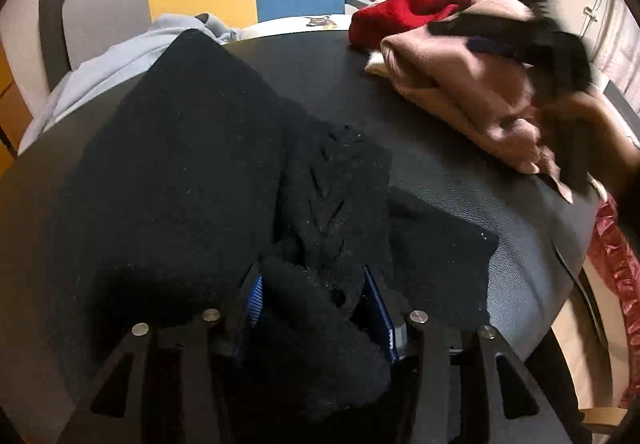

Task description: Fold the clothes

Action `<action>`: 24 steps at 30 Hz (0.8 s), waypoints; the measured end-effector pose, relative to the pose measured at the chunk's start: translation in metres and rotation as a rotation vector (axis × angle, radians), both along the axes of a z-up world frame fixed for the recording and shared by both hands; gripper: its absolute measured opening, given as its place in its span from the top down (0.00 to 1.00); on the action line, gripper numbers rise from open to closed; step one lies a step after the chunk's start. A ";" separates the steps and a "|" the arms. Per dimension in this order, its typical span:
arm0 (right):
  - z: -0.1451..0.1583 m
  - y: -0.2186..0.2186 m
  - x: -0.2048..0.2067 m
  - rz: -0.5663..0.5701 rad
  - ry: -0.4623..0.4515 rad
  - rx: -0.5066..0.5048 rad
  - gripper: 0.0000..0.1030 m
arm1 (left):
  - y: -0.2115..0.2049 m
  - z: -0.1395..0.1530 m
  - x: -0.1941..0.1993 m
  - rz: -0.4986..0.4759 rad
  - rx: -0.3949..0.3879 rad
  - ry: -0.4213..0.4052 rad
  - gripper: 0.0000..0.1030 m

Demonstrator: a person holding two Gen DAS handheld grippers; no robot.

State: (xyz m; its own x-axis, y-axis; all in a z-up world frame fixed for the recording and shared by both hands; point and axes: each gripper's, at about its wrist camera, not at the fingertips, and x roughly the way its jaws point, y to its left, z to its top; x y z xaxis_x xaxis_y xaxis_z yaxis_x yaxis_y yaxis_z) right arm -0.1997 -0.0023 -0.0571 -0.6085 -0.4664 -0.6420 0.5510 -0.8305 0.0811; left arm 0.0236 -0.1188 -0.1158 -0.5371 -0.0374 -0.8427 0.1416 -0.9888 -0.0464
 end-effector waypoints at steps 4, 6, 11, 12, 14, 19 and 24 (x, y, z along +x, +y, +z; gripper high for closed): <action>-0.024 -0.034 -0.033 0.082 0.171 0.362 0.19 | -0.005 -0.005 -0.004 -0.021 -0.008 -0.013 0.53; -0.041 -0.039 -0.041 0.099 0.217 0.505 0.19 | -0.007 -0.006 -0.008 -0.027 -0.006 -0.020 0.53; -0.043 0.000 -0.070 0.009 0.143 0.458 0.19 | -0.012 -0.008 -0.012 -0.091 -0.013 -0.026 0.53; -0.043 0.014 -0.075 -0.026 0.113 0.427 0.19 | -0.013 -0.008 -0.011 -0.108 -0.017 -0.018 0.53; -0.042 0.039 -0.081 -0.098 0.042 0.348 0.19 | -0.017 -0.008 -0.007 -0.118 -0.011 -0.003 0.58; -0.044 0.059 -0.073 -0.142 -0.034 0.303 0.19 | -0.065 0.001 0.007 0.026 0.161 0.043 0.78; -0.033 0.066 -0.047 -0.131 0.009 0.278 0.19 | -0.132 0.040 0.064 0.213 0.280 0.230 0.82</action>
State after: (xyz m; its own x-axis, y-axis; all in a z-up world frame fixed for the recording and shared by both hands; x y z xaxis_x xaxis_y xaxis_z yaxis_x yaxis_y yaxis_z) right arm -0.2468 0.0641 -0.0897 -0.6580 -0.1906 -0.7285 0.4372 -0.8844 -0.1635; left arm 0.0880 -0.2506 -0.0754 -0.7177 0.0457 -0.6949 0.2957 -0.8834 -0.3636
